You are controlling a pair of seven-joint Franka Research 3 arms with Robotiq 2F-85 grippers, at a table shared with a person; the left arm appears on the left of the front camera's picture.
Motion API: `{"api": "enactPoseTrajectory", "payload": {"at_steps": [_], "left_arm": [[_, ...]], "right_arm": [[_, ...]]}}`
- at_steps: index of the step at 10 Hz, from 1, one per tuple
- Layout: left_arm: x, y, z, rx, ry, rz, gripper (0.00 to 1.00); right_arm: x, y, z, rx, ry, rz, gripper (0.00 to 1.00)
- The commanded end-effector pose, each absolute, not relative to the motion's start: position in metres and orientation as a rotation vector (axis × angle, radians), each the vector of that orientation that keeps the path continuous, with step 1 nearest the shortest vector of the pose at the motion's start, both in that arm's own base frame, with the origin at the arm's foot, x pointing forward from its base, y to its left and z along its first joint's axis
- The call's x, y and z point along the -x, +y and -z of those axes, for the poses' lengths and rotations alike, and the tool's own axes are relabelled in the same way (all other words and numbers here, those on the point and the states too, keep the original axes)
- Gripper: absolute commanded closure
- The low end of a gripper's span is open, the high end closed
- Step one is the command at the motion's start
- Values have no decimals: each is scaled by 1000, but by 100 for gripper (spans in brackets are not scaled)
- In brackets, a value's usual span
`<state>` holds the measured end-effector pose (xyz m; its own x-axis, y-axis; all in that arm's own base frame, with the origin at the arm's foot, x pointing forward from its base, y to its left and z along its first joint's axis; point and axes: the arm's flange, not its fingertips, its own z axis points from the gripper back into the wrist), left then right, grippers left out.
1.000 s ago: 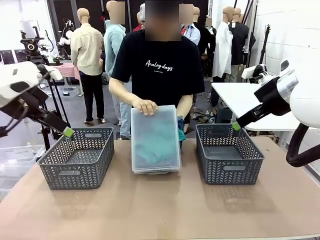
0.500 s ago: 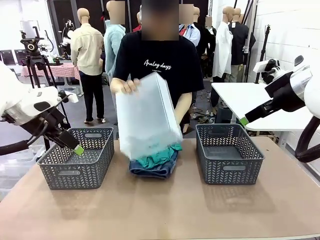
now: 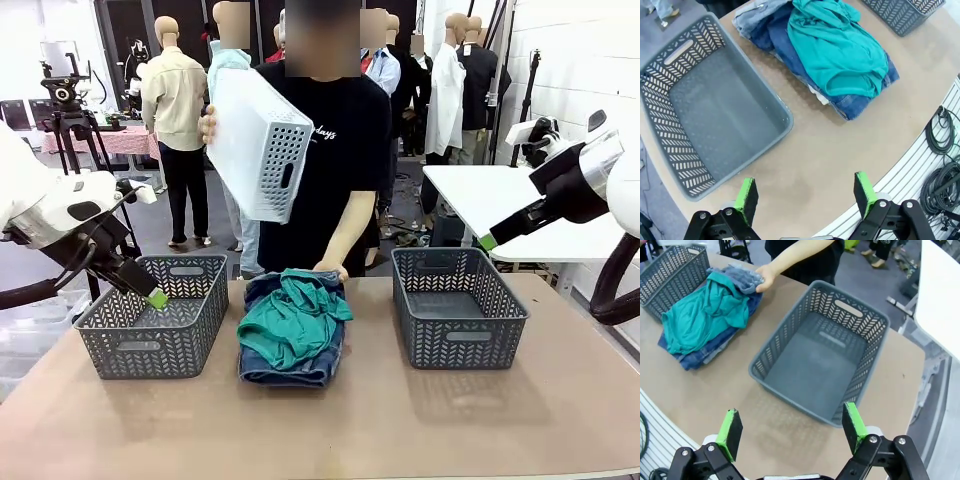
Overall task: Sort the tops and bottoms.
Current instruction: Lift clothes from the center of the table with your left hand.
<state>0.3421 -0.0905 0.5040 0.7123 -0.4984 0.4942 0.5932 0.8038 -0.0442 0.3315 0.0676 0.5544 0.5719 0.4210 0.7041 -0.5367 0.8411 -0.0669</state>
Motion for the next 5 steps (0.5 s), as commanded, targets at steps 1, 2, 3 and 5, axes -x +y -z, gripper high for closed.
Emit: {"api": "enactPoseTrajectory", "payload": {"at_steps": [1, 2, 3, 5], "left_arm": [[-341, -89, -504, 207, -483, 613, 0], [-341, -89, -504, 207, -483, 613, 0], [-341, -89, -504, 207, -483, 613, 0], [-341, -89, -504, 207, -483, 613, 0]], "right_arm": [[-331, 67, -555, -171, -782, -561, 0], [-331, 67, -555, -171, -782, -561, 0], [-331, 67, -555, -171, -782, -561, 0], [-331, 67, -555, -171, -782, -561, 0]]}}
